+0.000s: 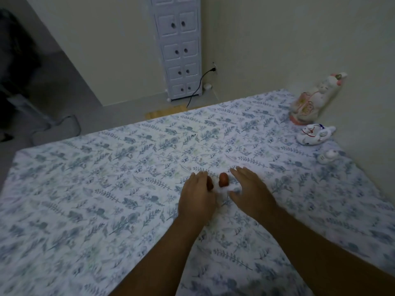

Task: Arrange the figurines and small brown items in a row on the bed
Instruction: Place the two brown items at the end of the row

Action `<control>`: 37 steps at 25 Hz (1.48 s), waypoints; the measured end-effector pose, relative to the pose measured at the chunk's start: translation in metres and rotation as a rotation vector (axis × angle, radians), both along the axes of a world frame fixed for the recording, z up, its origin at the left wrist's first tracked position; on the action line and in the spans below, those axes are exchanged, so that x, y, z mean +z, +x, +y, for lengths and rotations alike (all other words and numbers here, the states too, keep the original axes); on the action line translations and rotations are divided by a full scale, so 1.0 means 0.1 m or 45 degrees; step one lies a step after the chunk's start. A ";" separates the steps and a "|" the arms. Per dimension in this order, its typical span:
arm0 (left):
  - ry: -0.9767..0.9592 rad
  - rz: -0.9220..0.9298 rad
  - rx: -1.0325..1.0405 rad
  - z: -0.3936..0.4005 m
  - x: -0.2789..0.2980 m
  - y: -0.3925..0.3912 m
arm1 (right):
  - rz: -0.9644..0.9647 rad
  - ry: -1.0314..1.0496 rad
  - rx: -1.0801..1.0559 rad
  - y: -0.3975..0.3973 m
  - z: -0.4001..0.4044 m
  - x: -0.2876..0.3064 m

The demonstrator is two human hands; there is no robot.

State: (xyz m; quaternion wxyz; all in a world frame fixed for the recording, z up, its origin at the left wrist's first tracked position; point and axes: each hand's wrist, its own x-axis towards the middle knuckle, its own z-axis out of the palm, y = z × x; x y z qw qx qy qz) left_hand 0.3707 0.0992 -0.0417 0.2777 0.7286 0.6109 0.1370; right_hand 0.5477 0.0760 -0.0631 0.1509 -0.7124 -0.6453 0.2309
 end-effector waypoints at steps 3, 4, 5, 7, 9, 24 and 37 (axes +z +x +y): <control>-0.072 -0.040 0.022 0.17 -0.14 0.02 | 0.178 -0.064 -0.060 -0.07 0.22 -0.08; -0.098 -0.041 0.020 0.24 -0.19 0.04 | 0.204 -0.070 -0.052 -0.08 0.29 -0.12; -0.130 -0.027 0.005 0.29 -0.22 0.06 | 0.209 -0.063 -0.043 -0.09 0.33 -0.16; -0.147 -0.001 -0.039 0.37 -0.27 0.08 | 0.222 -0.029 -0.049 -0.10 0.34 -0.17; -0.136 -0.025 -0.054 0.39 -0.26 0.09 | 0.244 -0.006 -0.079 -0.08 0.28 -0.10; -0.053 -0.288 -0.755 -0.09 0.34 1.96 | 0.341 0.360 -0.940 1.56 -1.03 0.35; -0.031 -0.331 -1.068 0.19 -0.42 4.15 | 0.490 0.397 -1.201 3.19 -1.02 -0.33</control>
